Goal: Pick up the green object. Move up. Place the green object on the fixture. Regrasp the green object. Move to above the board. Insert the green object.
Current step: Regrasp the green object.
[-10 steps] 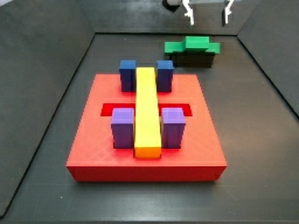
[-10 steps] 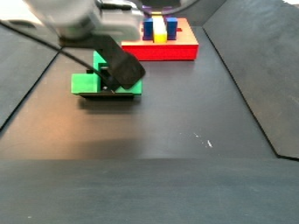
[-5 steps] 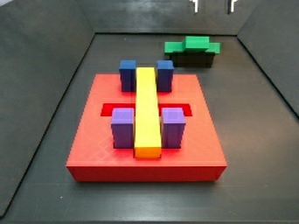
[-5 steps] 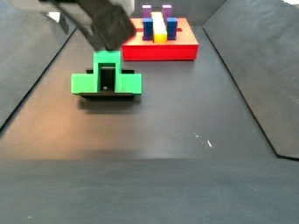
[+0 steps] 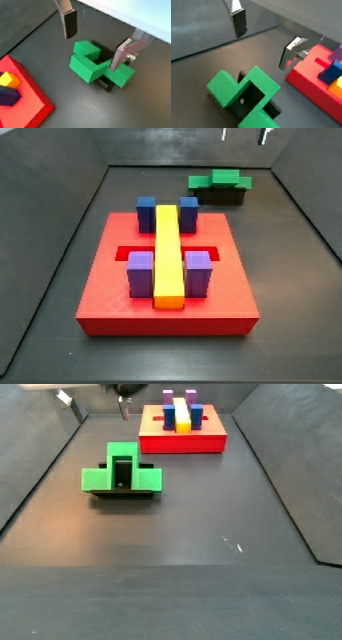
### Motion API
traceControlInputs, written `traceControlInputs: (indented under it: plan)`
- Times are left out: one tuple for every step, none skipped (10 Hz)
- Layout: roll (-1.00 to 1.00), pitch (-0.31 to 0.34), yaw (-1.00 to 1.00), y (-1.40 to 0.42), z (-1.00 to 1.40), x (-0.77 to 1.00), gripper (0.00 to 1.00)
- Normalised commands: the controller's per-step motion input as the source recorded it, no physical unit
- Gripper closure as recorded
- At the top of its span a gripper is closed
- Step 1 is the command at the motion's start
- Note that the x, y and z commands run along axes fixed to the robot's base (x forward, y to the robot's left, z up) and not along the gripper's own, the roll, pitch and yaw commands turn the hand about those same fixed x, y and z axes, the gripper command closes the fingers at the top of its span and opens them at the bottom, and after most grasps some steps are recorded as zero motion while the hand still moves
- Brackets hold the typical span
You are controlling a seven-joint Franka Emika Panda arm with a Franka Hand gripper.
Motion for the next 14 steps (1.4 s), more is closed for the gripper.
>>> traceControlInputs:
  plan:
    - [1.0,0.414,0.14,-0.15,0.0,0.0,0.0]
    - [1.0,0.4,0.09,-0.18,0.0,0.0,0.0]
    - [0.97,0.326,0.05,-0.12,0.05,0.0,0.0]
    - [0.88,0.28,0.02,-0.08,0.0,0.0,0.0]
    - [0.93,0.309,0.03,-0.04,0.0,0.0,0.0]
    - [0.82,0.311,0.0,-0.03,0.0,0.0,0.0]
    - [0.57,0.243,0.0,-0.1,0.11,0.0,0.0]
    - [0.17,0.0,0.0,-0.05,0.03,0.0,0.0]
    - [0.02,0.0,0.0,0.0,0.0,0.0,0.0]
    - [0.01,0.0,0.0,0.0,0.0,0.0,0.0]
    - [0.16,0.109,-0.04,0.0,-0.06,0.01,0.0]
    - [0.28,0.16,-0.11,0.0,-0.3,0.01,0.0]
    - [0.62,0.186,-0.07,0.0,-0.39,0.0,0.0]
    - [1.0,0.309,-0.01,0.0,-0.07,0.0,0.0]
